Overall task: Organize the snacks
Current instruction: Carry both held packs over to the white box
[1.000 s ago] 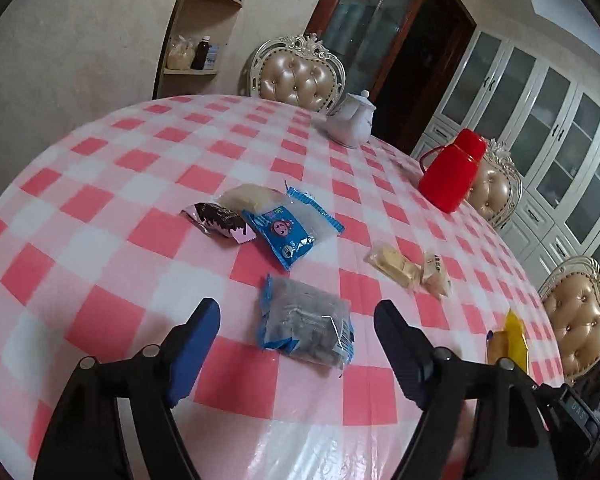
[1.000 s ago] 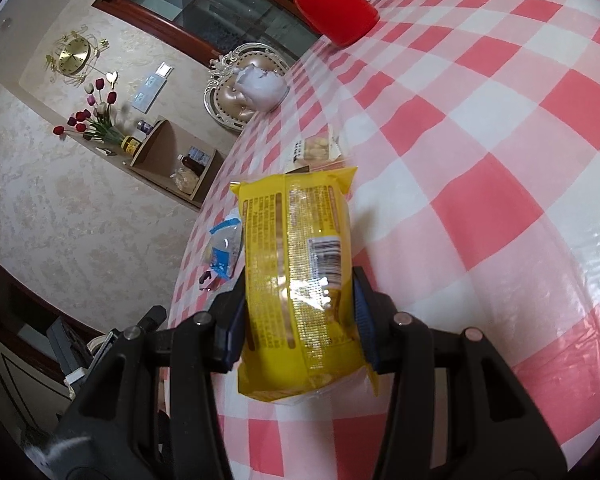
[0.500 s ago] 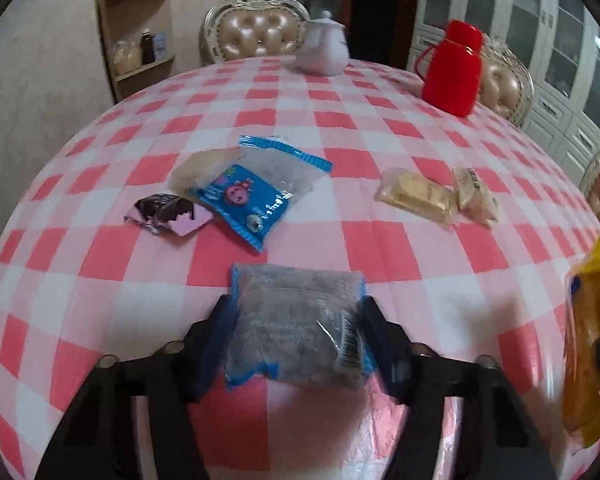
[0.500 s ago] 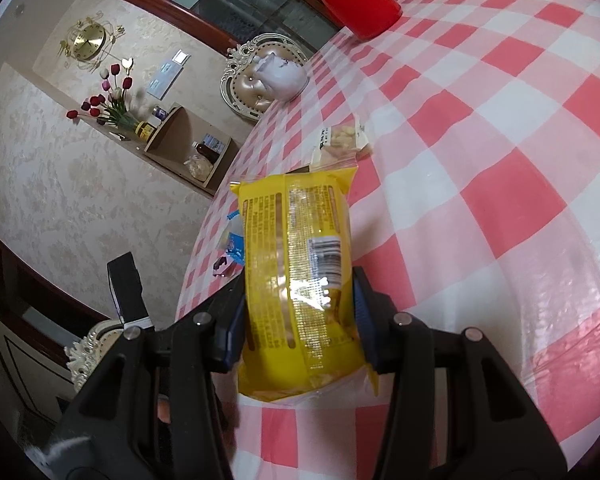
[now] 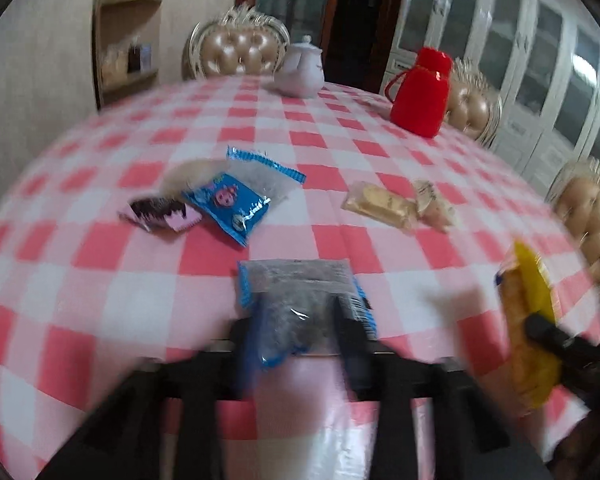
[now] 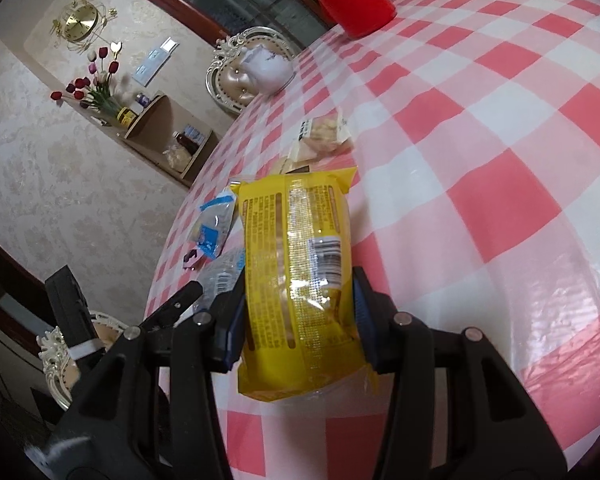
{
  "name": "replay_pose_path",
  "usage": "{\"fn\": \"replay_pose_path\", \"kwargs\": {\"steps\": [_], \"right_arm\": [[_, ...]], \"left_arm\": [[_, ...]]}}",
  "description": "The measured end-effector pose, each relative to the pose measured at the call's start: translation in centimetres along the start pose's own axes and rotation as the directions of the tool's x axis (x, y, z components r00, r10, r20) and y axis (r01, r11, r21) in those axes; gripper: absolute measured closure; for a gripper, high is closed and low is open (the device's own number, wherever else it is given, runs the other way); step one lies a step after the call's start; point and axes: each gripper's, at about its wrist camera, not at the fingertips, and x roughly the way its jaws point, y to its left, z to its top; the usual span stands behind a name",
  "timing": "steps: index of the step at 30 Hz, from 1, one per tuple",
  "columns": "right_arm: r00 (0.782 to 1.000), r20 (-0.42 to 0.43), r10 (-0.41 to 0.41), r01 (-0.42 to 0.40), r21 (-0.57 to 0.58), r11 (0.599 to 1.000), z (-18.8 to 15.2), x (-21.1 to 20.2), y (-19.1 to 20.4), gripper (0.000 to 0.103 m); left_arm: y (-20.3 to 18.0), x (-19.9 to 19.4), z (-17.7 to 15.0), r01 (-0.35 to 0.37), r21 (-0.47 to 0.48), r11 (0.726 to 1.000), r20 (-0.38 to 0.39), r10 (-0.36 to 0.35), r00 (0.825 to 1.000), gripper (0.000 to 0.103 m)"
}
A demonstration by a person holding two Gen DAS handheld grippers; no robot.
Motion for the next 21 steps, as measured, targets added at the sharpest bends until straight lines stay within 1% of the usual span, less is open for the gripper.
{"fn": "replay_pose_path", "kwargs": {"steps": [1, 2, 3, 5, 6, 7, 8, 9, 10, 11, 12, 13, 14, 15, 16, 19, 21], "right_arm": [[1.000, 0.006, -0.005, 0.005, -0.001, 1.000, 0.0, -0.1, 0.0, 0.052], [1.000, 0.008, -0.011, 0.011, -0.006, 1.000, 0.0, -0.2, 0.1, 0.052], [1.000, 0.011, -0.011, 0.011, -0.010, 1.000, 0.0, -0.3, 0.2, 0.052], [1.000, 0.010, 0.001, -0.001, -0.012, 1.000, 0.1, -0.4, 0.4, 0.052], [1.000, 0.008, 0.008, -0.008, -0.014, 1.000, 0.1, -0.4, 0.5, 0.052], [1.000, 0.008, 0.012, -0.012, -0.016, 1.000, 0.0, -0.4, 0.6, 0.052], [1.000, 0.008, 0.015, -0.015, -0.019, 1.000, 0.0, -0.4, 0.6, 0.052], [1.000, 0.008, 0.015, -0.015, -0.019, 1.000, 0.0, -0.5, 0.6, 0.052], [1.000, 0.007, 0.017, -0.017, -0.017, 1.000, 0.0, -0.4, 0.7, 0.052], [1.000, 0.003, 0.024, -0.024, -0.012, 1.000, 0.0, -0.4, 0.6, 0.052], [1.000, 0.002, 0.030, -0.030, -0.011, 0.999, 0.1, -0.4, 0.7, 0.052], [0.999, 0.003, 0.035, -0.034, -0.017, 0.999, 0.0, -0.5, 0.8, 0.052], [0.999, 0.004, 0.034, -0.034, -0.023, 0.999, 0.0, -0.4, 1.0, 0.052], [1.000, 0.005, 0.030, -0.030, -0.036, 0.999, -0.1, -0.4, 1.2, 0.052], [1.000, 0.004, 0.024, -0.024, -0.048, 0.999, -0.1, -0.3, 1.4, 0.052], [1.000, -0.001, 0.008, -0.008, -0.060, 0.998, -0.3, 0.0, 1.4, 0.052], [1.000, -0.007, -0.007, 0.006, -0.059, 0.998, -0.4, 0.4, 1.2, 0.052]], "left_arm": [[0.1, -0.1, 0.0, 0.023, -0.027, 0.999, 0.008, -0.023, 1.000, 0.020], [-0.2, -0.3, 0.0, 0.036, -0.028, 0.999, 0.021, -0.036, 0.999, 0.019], [-1.0, -0.3, 0.2, 0.018, -0.001, 1.000, 0.025, -0.018, 1.000, 0.019], [-2.7, 0.3, 0.4, -0.072, 0.080, 0.994, 0.031, 0.070, 0.997, 0.019], [-3.7, 1.2, 0.3, -0.138, 0.131, 0.982, 0.018, 0.137, 0.990, 0.019], [-4.1, 2.2, 0.2, -0.160, 0.160, 0.974, -0.018, 0.165, 0.986, 0.019], [-4.1, 2.9, 0.0, -0.158, 0.173, 0.972, -0.052, 0.170, 0.984, 0.019], [-4.2, 4.1, -0.3, -0.158, 0.184, 0.970, -0.105, 0.180, 0.978, 0.019], [-4.2, 4.5, -0.5, -0.173, 0.193, 0.966, -0.116, 0.198, 0.973, 0.019], [-4.2, 4.5, -0.5, -0.168, 0.190, 0.967, -0.103, 0.190, 0.976, 0.019], [-4.1, 4.2, -0.3, -0.157, 0.179, 0.971, -0.090, 0.175, 0.980, 0.024], [-3.9, 4.0, -0.2, -0.152, 0.168, 0.974, -0.078, 0.167, 0.983, 0.036], [-3.7, 3.8, -0.1, -0.148, 0.152, 0.977, -0.064, 0.159, 0.985, 0.037], [-3.4, 3.7, -0.1, -0.129, 0.135, 0.982, -0.061, 0.138, 0.989, 0.041], [-3.1, 3.5, -0.1, -0.116, 0.124, 0.986, -0.054, 0.124, 0.991, 0.047], [-2.8, 3.1, -0.5, -0.115, 0.111, 0.987, -0.032, 0.119, 0.992, 0.051], [-2.4, 2.2, -1.1, -0.090, 0.080, 0.993, -0.028, 0.093, 0.995, 0.051]]}}
